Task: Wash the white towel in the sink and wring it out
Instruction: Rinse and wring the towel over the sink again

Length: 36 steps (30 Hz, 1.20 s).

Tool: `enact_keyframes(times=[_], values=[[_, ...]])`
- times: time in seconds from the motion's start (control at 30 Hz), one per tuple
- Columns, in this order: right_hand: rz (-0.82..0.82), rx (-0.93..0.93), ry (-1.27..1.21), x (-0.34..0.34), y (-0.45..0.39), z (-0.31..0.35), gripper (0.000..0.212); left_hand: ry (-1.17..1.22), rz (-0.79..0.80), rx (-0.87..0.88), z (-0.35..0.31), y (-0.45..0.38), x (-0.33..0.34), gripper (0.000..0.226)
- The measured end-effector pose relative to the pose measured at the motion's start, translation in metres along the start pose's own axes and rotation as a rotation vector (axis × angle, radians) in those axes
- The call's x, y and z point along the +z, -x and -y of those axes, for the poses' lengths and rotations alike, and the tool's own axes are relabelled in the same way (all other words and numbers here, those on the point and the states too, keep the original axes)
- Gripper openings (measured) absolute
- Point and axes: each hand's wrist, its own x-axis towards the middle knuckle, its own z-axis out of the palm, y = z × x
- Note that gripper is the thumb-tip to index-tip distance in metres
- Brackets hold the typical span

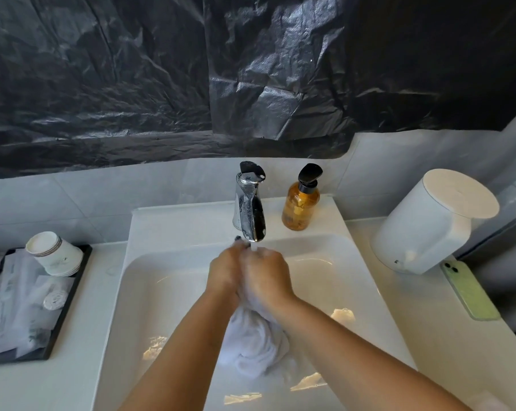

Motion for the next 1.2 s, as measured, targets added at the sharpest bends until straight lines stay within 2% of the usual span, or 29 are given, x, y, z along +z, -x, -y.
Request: enact_keyframes(times=[0.07,0.17,0.23,0.3,0.43,0.5,0.57,0.63,0.67,0.77,0.83,0.93,1.0,1.07,1.13,1.2], values=[[0.065,-0.059,0.046,0.005,0.018,0.000,0.033,0.007,0.010,-0.043,-0.007,0.002,-0.003,0.027],[-0.014,-0.055,0.100,-0.008,-0.003,0.000,0.022,-0.008,0.046,-0.071,-0.003,0.012,0.005,0.029],[-0.058,-0.012,0.112,-0.022,-0.022,0.002,0.025,-0.029,0.072,-0.074,0.004,0.021,0.010,0.032],[-0.064,-0.036,0.080,-0.020,-0.016,0.000,0.028,0.058,0.088,-0.096,0.006,0.025,0.010,0.035],[0.003,-0.184,0.218,-0.001,0.020,-0.004,0.030,0.244,0.074,-0.145,0.008,0.017,-0.002,0.036],[0.010,-0.108,0.222,-0.006,0.002,-0.007,0.026,0.223,0.153,-0.211,0.009,0.020,-0.002,0.041],[0.096,-0.047,0.098,-0.019,-0.023,-0.012,0.031,0.169,0.221,-0.246,0.003,0.029,-0.003,0.049],[0.247,-0.056,-0.047,-0.027,-0.028,-0.027,0.051,0.226,0.263,-0.233,-0.008,0.032,-0.011,0.058],[0.341,-0.086,-0.068,-0.029,-0.023,-0.038,0.057,0.297,0.251,-0.214,-0.014,0.032,-0.017,0.059],[0.529,-0.157,0.016,-0.032,-0.014,-0.075,0.072,0.468,0.086,-0.084,-0.026,0.021,-0.040,0.041],[0.457,-0.250,0.086,-0.033,-0.020,-0.082,0.079,0.423,0.072,-0.008,-0.025,0.018,-0.051,0.035],[0.274,-0.288,0.011,-0.035,-0.026,-0.065,0.067,0.135,0.136,0.044,-0.010,0.019,-0.058,0.013],[0.125,-0.268,-0.138,-0.036,-0.023,-0.048,0.043,-0.164,0.142,0.039,0.003,0.021,-0.057,0.013],[0.016,-0.241,-0.274,-0.026,-0.018,-0.033,0.041,-0.337,0.104,0.031,0.013,0.026,-0.049,0.021],[-0.044,-0.216,-0.249,-0.011,-0.015,-0.025,0.040,-0.337,0.061,0.032,0.015,0.029,-0.035,0.029],[-0.042,-0.165,-0.074,0.000,-0.020,-0.022,0.035,-0.234,0.036,0.050,0.014,0.034,-0.020,0.027]])
